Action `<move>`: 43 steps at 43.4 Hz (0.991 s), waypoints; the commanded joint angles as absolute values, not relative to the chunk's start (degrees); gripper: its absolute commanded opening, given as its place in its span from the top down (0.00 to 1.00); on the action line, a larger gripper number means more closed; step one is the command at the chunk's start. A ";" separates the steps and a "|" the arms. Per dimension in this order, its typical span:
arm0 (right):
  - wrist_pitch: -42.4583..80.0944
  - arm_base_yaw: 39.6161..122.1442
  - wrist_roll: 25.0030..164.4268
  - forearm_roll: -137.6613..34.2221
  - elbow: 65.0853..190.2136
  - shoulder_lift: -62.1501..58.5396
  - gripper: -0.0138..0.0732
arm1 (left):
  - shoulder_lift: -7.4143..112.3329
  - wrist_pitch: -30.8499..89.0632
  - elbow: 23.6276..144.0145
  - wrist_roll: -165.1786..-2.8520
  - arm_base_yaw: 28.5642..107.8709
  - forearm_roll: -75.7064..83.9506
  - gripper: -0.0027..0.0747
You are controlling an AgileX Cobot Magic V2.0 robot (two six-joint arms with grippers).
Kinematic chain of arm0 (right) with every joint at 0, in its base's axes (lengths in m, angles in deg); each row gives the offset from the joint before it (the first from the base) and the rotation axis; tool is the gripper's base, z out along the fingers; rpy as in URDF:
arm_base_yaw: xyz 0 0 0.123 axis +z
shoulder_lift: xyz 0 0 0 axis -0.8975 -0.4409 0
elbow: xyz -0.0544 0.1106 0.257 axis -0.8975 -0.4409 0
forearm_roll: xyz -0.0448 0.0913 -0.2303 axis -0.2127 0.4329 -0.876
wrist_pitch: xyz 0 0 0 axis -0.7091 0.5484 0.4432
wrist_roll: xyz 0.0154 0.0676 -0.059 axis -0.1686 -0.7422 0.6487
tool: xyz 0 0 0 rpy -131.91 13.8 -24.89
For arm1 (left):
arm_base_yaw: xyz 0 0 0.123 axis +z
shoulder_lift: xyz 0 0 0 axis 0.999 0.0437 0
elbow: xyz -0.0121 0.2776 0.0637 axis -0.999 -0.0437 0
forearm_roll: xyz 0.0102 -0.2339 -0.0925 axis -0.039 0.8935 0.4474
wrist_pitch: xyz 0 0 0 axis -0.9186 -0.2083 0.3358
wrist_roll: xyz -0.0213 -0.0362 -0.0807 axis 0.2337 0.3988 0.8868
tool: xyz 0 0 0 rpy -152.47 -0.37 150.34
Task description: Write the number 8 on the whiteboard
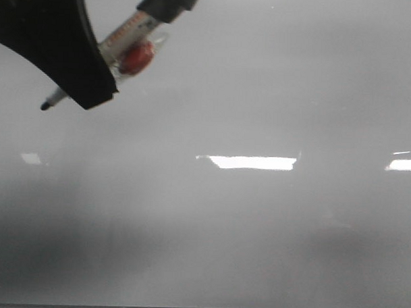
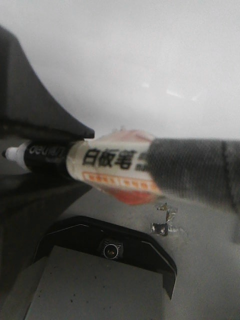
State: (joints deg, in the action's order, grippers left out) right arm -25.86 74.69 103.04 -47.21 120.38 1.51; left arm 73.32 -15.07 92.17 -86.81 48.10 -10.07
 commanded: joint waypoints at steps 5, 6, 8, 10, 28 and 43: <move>-25.21 81.31 121.17 -38.81 123.01 -1.40 0.28 | 73.12 -13.53 94.21 -88.65 42.86 -8.86 0.99; -25.21 81.90 122.41 -37.78 123.01 -1.72 0.28 | 73.12 -13.44 94.21 -88.65 42.48 -8.86 0.99; -25.21 84.30 126.95 -34.36 123.01 -2.52 0.28 | 73.12 -13.44 94.21 -88.65 41.69 -8.86 0.99; -24.94 86.33 130.25 -32.03 123.01 -3.31 0.28 | 73.12 -13.44 94.21 -88.65 41.23 -8.86 0.99; -14.37 97.10 132.98 -26.18 123.47 -10.40 0.28 | 73.12 -13.44 94.21 -88.65 40.73 -8.86 0.99; -14.72 98.30 132.93 -25.22 128.64 -14.15 0.33 | 73.12 -13.55 94.21 -88.65 40.73 -8.80 0.99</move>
